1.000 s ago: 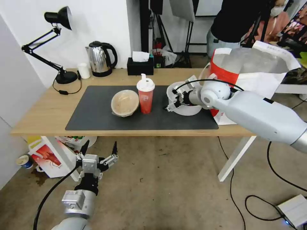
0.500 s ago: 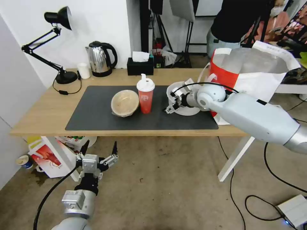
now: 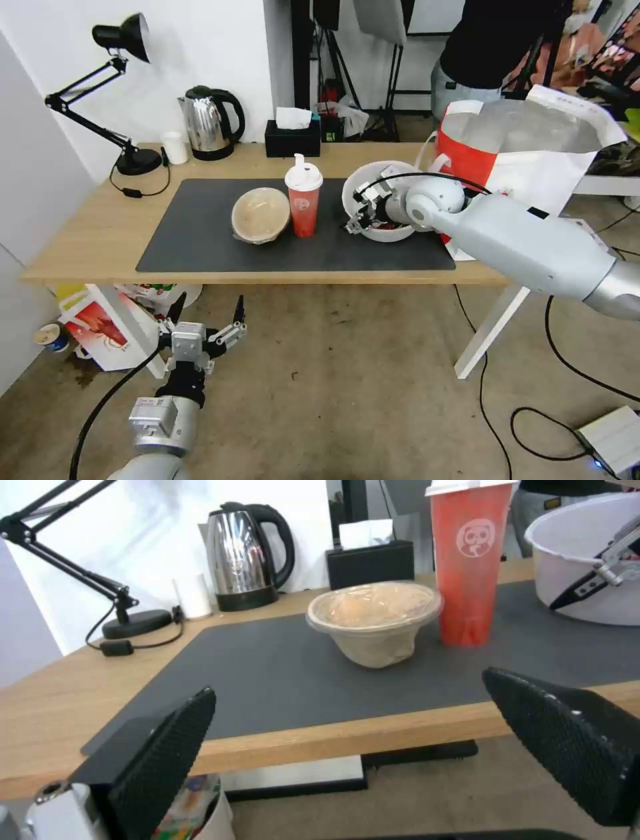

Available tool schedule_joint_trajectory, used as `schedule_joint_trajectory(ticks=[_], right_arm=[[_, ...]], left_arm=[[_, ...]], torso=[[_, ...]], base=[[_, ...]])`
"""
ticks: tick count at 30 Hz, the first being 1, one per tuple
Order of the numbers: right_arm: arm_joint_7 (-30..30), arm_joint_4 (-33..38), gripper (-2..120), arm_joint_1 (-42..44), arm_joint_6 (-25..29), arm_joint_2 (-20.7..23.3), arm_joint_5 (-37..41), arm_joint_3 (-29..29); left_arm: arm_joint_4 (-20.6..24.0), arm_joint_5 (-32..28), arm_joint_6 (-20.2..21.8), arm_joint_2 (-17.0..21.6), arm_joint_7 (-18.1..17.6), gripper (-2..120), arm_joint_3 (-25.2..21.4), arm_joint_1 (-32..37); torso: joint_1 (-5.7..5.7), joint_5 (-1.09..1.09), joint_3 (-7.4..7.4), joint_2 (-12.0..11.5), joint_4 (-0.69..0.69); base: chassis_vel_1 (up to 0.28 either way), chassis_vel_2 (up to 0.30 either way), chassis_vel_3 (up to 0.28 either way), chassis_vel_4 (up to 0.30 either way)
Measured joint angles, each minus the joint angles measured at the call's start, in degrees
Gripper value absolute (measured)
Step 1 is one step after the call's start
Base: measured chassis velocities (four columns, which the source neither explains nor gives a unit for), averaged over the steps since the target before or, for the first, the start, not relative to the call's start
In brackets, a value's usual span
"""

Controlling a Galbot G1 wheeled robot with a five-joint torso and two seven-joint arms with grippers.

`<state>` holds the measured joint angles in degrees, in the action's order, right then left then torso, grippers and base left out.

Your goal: Pick up the trash from the table and place it into the takeout bag.

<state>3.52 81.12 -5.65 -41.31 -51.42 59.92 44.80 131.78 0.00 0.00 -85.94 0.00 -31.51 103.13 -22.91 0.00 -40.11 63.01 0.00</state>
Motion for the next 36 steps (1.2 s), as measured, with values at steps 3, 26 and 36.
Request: schedule_joint_trajectory(ticks=[3, 26, 36], right_arm=[[-0.24, 0.19, 42, -0.08, 0.0, 0.15, 0.12, 0.01], [-2.5, 2.36, 0, -1.72, -0.01, 1.97, 1.78, 0.26], [-1.87, 3.53, 0, -4.42, -0.01, 3.29, 2.0, 0.65]], left_arm=[[0.0, 0.0, 0.0, 0.0, 0.0, 100, 0.0, 0.0], [0.0, 0.0, 0.0, 0.0, 0.0, 100, 0.0, 0.0], [0.0, 0.0, 0.0, 0.0, 0.0, 100, 0.0, 0.0]], torso=[[0.0, 0.0, 0.0, 0.0, 0.0], [0.0, 0.0, 0.0, 0.02, 0.0], [0.0, 0.0, 0.0, 0.02, 0.0]], base=[[0.0, 0.0, 0.0, 0.0], [0.0, 0.0, 0.0, 0.0], [0.0, 0.0, 0.0, 0.0]])
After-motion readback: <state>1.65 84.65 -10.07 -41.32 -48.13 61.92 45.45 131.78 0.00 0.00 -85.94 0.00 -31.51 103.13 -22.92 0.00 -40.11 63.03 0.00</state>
